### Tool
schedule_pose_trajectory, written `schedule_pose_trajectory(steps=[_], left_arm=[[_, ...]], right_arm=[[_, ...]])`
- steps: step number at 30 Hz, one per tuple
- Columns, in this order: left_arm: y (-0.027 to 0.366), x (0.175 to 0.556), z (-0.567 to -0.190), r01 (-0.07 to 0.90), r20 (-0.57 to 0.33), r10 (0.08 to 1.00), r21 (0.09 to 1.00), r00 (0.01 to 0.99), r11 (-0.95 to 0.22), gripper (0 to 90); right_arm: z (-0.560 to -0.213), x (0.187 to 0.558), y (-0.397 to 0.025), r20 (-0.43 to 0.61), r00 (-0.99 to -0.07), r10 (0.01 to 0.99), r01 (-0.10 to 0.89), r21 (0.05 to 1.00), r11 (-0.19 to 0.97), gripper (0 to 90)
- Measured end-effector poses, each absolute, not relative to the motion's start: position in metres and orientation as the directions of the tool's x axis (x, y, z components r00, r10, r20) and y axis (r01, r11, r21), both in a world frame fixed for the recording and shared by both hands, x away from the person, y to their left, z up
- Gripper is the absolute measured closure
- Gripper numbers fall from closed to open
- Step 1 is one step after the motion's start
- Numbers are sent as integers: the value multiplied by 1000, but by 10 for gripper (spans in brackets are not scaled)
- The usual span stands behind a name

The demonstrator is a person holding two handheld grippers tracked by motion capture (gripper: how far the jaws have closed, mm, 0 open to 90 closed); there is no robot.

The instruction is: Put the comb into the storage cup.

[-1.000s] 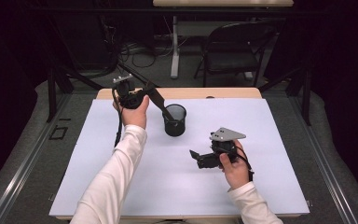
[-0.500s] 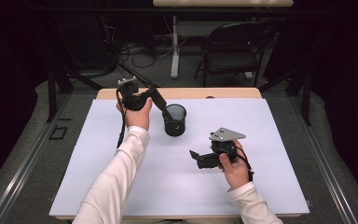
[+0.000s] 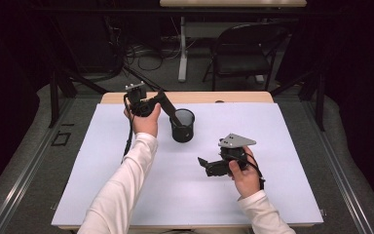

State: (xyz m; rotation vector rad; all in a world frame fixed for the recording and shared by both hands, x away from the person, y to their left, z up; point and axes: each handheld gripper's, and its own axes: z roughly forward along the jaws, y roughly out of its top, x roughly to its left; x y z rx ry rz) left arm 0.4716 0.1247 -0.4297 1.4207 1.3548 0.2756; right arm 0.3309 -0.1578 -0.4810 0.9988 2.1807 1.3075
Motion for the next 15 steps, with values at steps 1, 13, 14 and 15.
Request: schedule_pose_trajectory(steps=[1,13,14,15], left_arm=[[125,472,-430,560,-488,812,789,320,253,847],[124,472,-433,562,-500,805,784,320,263,846],[125,472,-433,564,-499,805,783,319,262,846],[125,472,-433,563,-501,805,783,318,265,846]], right_arm=[[-481,331,-158,17,-661,750,369,878,305,2],[-481,331,-158,19,-661,750,370,878,304,3],[-481,331,-158,18,-661,750,371,877,306,3],[-481,331,-158,18,-661,750,371,877,306,3]])
